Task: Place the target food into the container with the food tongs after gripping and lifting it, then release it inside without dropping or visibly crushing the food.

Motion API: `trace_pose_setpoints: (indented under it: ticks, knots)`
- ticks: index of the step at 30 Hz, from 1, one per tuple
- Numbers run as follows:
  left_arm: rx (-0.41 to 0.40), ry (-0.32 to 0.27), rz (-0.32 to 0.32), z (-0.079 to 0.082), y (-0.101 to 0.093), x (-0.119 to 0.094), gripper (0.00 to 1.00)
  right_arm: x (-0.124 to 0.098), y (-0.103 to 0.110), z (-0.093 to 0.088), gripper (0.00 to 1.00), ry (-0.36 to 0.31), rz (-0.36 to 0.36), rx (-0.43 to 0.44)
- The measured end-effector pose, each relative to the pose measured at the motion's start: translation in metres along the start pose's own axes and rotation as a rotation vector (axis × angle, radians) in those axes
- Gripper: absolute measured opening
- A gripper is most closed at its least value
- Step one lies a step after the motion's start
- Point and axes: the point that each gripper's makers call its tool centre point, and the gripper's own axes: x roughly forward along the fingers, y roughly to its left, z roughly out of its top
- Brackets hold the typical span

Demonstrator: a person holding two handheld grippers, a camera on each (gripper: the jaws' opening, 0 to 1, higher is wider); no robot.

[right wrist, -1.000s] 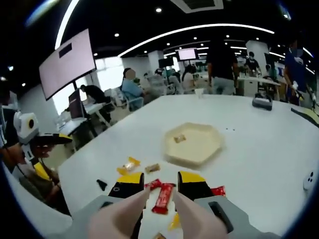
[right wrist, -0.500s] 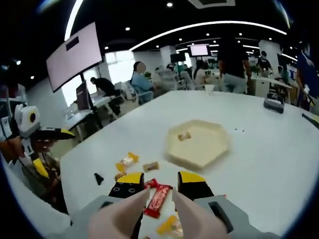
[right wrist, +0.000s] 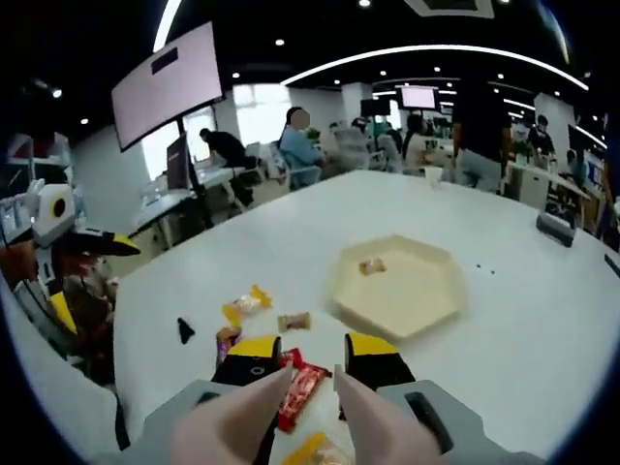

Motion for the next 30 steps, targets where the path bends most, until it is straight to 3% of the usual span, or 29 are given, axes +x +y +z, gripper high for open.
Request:
trace_pose_setpoints:
  ticks: [10, 30]
  knots:
    - [-0.011, 0.006, 0.010, -0.006, 0.004, -0.004, 0.99, 0.014, 0.001, 0.006, 0.25, 0.018, 0.022, -0.037]
    - [-0.072, 0.059, -0.007, -0.042, -0.001, -0.013, 0.99, 0.042, 0.006, -0.001, 0.25, 0.072, 0.064, -0.120]
